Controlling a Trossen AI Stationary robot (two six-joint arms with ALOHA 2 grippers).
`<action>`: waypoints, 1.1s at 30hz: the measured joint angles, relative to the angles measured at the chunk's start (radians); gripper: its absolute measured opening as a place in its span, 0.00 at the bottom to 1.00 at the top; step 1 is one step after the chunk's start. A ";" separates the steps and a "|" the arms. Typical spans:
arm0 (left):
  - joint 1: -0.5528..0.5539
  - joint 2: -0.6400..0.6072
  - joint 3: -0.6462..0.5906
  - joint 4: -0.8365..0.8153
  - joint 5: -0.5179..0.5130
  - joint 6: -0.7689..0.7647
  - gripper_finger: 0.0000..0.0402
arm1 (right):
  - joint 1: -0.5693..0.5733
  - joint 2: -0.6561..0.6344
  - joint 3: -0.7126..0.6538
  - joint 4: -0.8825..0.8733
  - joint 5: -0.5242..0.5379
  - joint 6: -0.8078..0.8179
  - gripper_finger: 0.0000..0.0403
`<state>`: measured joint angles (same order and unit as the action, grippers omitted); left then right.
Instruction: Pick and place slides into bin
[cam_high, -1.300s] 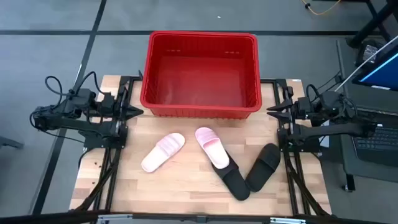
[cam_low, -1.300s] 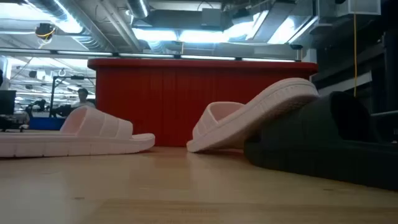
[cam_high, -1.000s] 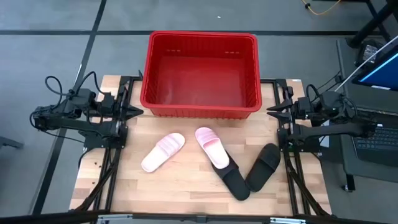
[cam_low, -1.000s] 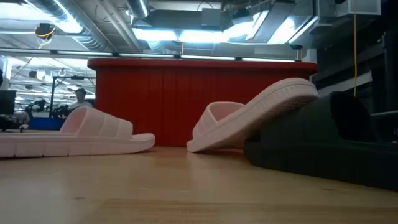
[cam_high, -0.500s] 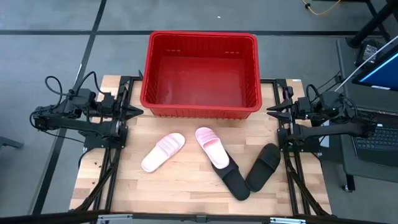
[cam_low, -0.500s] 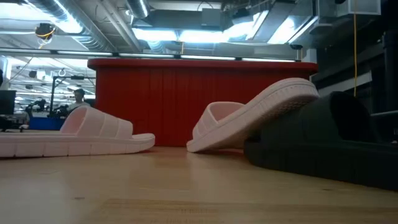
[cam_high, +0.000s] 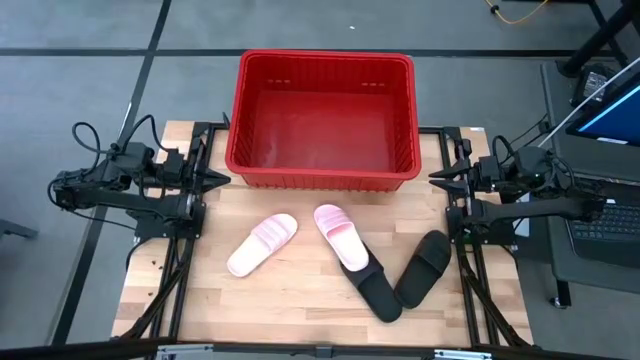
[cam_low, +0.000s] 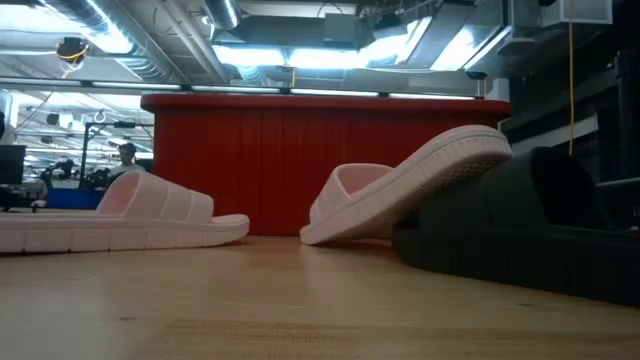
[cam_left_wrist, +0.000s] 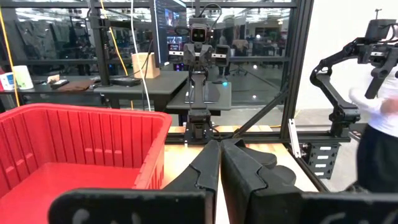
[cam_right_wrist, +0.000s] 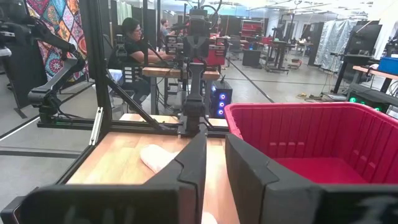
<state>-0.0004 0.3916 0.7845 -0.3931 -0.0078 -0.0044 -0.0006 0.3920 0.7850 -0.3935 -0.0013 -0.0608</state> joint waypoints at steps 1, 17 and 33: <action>0.000 0.000 0.000 0.000 0.000 0.000 0.02 | 0.000 0.000 0.000 0.000 0.000 0.000 0.16; 0.000 0.000 0.000 0.000 0.000 0.000 0.03 | 0.000 0.000 0.000 0.000 0.000 0.000 0.16; 0.000 0.000 0.000 0.000 0.000 0.000 0.03 | 0.000 0.000 0.000 0.002 -0.002 0.140 0.16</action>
<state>-0.0004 0.3916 0.7845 -0.3927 -0.0076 -0.0044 -0.0006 0.3923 0.7851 -0.3917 -0.0031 0.0795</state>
